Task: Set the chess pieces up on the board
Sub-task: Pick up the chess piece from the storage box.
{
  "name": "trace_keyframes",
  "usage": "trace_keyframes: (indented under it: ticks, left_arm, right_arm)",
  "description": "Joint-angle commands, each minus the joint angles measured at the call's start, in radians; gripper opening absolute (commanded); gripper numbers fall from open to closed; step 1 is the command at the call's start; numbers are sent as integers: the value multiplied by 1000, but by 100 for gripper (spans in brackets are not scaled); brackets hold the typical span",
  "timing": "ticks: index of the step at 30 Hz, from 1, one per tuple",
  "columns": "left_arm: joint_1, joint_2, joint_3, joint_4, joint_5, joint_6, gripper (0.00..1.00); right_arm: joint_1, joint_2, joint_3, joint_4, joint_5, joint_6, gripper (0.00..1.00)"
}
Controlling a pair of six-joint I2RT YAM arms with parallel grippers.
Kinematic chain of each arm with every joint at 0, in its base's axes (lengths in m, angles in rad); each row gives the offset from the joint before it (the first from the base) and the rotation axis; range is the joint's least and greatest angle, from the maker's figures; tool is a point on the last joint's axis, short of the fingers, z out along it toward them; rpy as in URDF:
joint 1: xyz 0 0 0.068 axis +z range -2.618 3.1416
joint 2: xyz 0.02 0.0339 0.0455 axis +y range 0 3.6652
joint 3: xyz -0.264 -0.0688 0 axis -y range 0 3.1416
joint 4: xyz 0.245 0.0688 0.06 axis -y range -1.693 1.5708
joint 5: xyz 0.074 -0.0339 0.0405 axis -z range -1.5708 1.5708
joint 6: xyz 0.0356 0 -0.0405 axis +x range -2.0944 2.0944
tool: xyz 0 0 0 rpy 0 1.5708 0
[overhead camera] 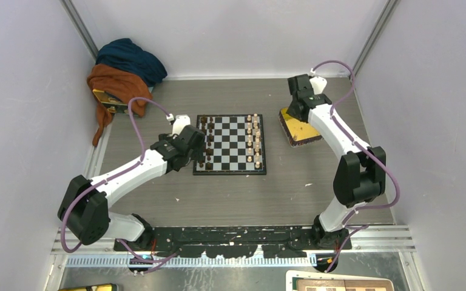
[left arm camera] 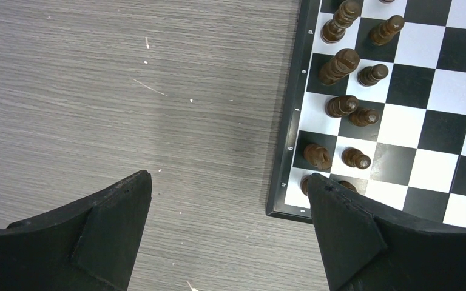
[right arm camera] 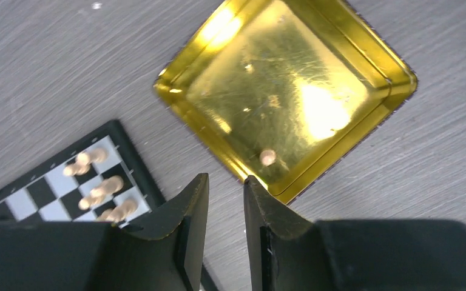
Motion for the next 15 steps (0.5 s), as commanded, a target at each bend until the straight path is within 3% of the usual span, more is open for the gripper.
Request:
trace_keyframes:
  ticks: [1, 15]
  left_arm:
    - [-2, -28, 27, -9, -41, -1, 100]
    - [-2, -8, 30, -9, -45, -6, 100]
  right_arm:
    - [-54, 47, -4, 21, 1, 76, 34]
    - [-122, 156, -54, 47, -81, 127, 34]
